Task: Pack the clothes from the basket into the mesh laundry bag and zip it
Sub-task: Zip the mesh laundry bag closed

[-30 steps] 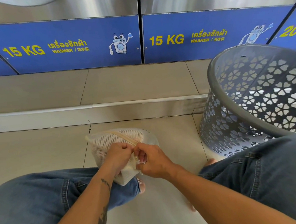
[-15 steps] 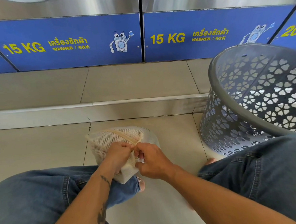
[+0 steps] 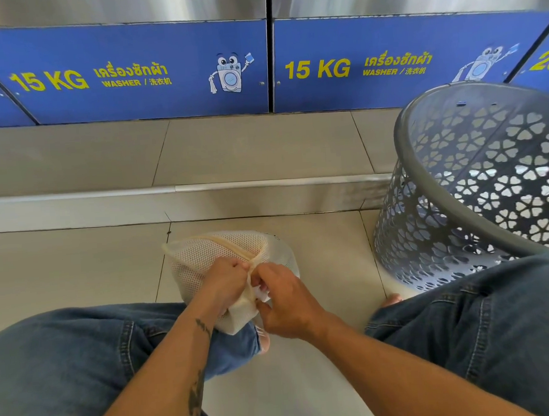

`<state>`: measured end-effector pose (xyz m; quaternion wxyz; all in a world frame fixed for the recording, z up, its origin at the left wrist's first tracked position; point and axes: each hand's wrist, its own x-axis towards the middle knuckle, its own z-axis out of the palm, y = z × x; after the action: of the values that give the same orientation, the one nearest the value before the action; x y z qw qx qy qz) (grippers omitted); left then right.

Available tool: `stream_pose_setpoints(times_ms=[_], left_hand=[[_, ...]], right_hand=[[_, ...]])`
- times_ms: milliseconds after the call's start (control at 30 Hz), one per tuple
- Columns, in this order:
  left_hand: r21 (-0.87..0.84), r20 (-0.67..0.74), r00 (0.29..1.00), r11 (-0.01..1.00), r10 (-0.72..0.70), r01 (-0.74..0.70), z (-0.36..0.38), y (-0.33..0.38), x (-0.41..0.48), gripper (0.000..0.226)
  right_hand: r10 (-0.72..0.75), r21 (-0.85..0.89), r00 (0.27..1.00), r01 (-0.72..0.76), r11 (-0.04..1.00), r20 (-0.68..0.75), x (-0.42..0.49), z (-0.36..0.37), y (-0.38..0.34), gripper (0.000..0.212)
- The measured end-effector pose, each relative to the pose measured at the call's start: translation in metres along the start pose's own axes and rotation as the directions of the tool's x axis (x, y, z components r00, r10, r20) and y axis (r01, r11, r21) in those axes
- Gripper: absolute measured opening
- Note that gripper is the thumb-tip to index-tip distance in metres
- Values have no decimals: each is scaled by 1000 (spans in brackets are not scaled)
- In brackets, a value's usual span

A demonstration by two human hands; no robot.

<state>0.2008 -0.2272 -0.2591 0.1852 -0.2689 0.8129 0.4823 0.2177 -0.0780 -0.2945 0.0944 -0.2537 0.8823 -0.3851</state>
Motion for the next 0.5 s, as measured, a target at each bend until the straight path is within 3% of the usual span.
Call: stream_pose_setpoints(times_ms=[500], left_hand=[[-14, 16, 1000, 1000, -27, 27, -2, 2, 5, 26]], right_hand=[[-59, -30, 998, 58, 998, -32, 8, -6, 3, 27]])
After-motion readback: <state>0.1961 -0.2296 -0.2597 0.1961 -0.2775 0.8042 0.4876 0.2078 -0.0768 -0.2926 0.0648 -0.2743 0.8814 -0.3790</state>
